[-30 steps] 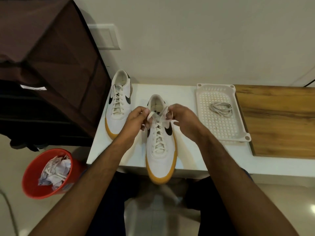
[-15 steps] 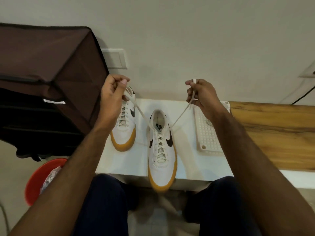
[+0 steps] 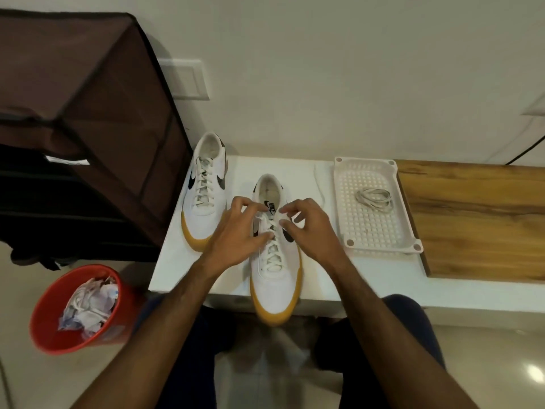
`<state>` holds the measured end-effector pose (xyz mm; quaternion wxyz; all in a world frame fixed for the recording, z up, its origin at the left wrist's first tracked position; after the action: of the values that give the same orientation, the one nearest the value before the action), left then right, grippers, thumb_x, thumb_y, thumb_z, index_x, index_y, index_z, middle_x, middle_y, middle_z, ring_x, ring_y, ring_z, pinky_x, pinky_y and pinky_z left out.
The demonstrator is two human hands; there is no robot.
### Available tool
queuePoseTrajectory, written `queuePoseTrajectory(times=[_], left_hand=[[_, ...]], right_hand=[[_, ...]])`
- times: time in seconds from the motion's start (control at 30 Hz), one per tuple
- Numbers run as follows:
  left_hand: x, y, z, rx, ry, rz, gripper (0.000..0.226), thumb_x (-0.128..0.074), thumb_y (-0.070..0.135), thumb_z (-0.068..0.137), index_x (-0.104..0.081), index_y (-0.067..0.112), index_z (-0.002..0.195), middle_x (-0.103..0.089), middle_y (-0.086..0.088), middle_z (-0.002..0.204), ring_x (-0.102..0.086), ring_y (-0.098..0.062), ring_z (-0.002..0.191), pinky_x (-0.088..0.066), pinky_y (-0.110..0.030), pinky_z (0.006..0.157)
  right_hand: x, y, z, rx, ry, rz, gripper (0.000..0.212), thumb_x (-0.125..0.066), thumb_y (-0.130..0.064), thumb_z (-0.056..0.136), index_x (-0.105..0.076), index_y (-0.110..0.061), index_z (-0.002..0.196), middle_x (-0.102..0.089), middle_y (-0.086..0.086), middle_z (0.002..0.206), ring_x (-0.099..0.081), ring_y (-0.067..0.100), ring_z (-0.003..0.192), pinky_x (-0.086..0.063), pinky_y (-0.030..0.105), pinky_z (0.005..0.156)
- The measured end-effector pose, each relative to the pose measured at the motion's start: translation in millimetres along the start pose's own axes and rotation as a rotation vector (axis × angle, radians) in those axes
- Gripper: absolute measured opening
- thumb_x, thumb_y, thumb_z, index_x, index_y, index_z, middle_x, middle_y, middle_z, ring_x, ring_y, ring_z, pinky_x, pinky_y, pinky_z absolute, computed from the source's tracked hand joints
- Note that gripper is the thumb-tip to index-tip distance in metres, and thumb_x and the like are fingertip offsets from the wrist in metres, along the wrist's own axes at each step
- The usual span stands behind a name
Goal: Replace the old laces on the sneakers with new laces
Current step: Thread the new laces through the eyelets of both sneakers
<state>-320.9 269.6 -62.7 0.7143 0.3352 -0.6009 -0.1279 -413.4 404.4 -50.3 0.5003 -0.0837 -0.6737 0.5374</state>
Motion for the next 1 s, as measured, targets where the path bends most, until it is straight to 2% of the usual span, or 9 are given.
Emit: queuePoseTrajectory(times=[0.07,0.13,0.27,0.47,0.57,0.73,0.8,0.9,1.0], left_hand=[[-11.6,-6.4,1.5,0.018,-0.028,-0.041,0.063,-0.081,0.042,0.08,-0.051,0.032,0.135,-0.035,0.009,0.125,-0.055,-0.014,0.111,-0.054,-0.038,0.096],[-11.9,-9.1,4.7,0.024,-0.018,-0.094,0.064,-0.086,0.042,0.076,-0.054,0.032,0.13,-0.036,0.01,0.122,-0.058,-0.008,0.101,-0.056,-0.034,0.089],[-5.3,-10.1,12.0,-0.006,-0.018,-0.048,0.062,-0.088,0.051,0.066,-0.056,0.035,0.116,-0.041,0.017,0.115,-0.059,-0.002,0.095,-0.053,-0.034,0.084],[-1.4,-12.0,12.8,-0.025,0.031,0.027,0.062,-0.086,0.058,0.063,-0.057,0.037,0.114,-0.048,0.017,0.116,-0.055,-0.007,0.103,-0.04,-0.041,0.089],[2.1,-14.5,13.4,-0.003,0.055,0.089,0.061,-0.084,0.061,0.064,-0.057,0.038,0.113,-0.048,0.018,0.119,-0.049,-0.008,0.11,-0.032,-0.037,0.087],[-0.1,-15.0,14.3,0.011,0.056,0.098,0.061,-0.084,0.065,0.061,-0.057,0.041,0.111,-0.047,0.019,0.117,-0.049,-0.009,0.11,-0.031,-0.038,0.086],[-1.5,-15.7,15.0,0.02,0.056,0.068,0.062,-0.086,0.062,0.061,-0.058,0.04,0.112,-0.047,0.018,0.118,-0.051,-0.01,0.11,-0.029,-0.037,0.086],[-1.9,-17.7,14.6,0.039,0.058,0.024,0.063,-0.087,0.058,0.062,-0.058,0.038,0.114,-0.046,0.019,0.118,-0.051,-0.009,0.11,-0.025,-0.035,0.086],[-2.0,-17.4,14.6,0.043,0.051,0.015,0.063,-0.087,0.058,0.062,-0.059,0.037,0.114,-0.046,0.019,0.118,-0.051,-0.009,0.11,-0.025,-0.035,0.087]], right_hand=[[-14.5,-7.1,-0.5,0.062,-0.063,-0.039,0.017,-0.073,-0.021,0.091,-0.073,-0.023,0.108,-0.059,-0.005,0.097,-0.059,0.005,0.085,-0.048,0.022,0.079],[-23.5,-10.7,3.2,0.104,-0.096,-0.171,0.019,-0.072,-0.026,0.092,-0.075,-0.025,0.111,-0.059,-0.007,0.095,-0.055,0.005,0.083,-0.047,0.024,0.075],[-27.5,-18.0,12.4,0.174,-0.048,-0.317,0.013,-0.071,-0.025,0.091,-0.077,-0.024,0.103,-0.061,-0.009,0.093,-0.054,0.009,0.088,-0.044,0.025,0.071],[-24.5,-1.9,14.7,-0.003,0.022,-0.032,0.006,-0.069,-0.017,0.088,-0.069,-0.022,0.088,-0.058,-0.008,0.093,-0.06,0.003,0.08,-0.047,0.013,0.071],[-16.8,8.2,8.0,-0.064,0.052,0.04,0.004,-0.065,-0.016,0.088,-0.062,-0.018,0.086,-0.059,-0.005,0.092,-0.06,0.005,0.083,-0.049,0.017,0.074],[-31.7,34.3,-1.1,-0.233,-0.232,0.275,0.015,-0.054,-0.024,0.089,-0.058,-0.009,0.087,-0.06,-0.001,0.082,-0.055,0.013,0.076,-0.048,0.032,0.076],[-24.4,25.6,3.7,-0.156,-0.155,0.232,0.006,-0.059,-0.02,0.089,-0.062,-0.016,0.091,-0.063,-0.004,0.088,-0.059,0.012,0.079,-0.05,0.029,0.076],[-21.0,1.2,11.5,0.052,-0.036,0.043,0.015,-0.072,-0.025,0.09,-0.073,-0.023,0.105,-0.06,-0.009,0.091,-0.059,0.007,0.085,-0.049,0.02,0.076],[-24.1,-5.6,18.3,0.147,-0.004,-0.126,0.011,-0.073,-0.025,0.091,-0.077,-0.024,0.101,-0.057,-0.011,0.087,-0.055,0.005,0.082,-0.048,0.028,0.079]])
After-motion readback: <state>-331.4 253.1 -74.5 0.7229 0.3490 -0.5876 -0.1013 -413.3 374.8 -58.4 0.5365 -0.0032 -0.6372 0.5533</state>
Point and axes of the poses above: each hand's wrist, its own z-axis towards the middle knuckle, its own x-axis out of the back of the hand, y = z × x, the point moved 10 cm from there along z, towards the middle knuckle
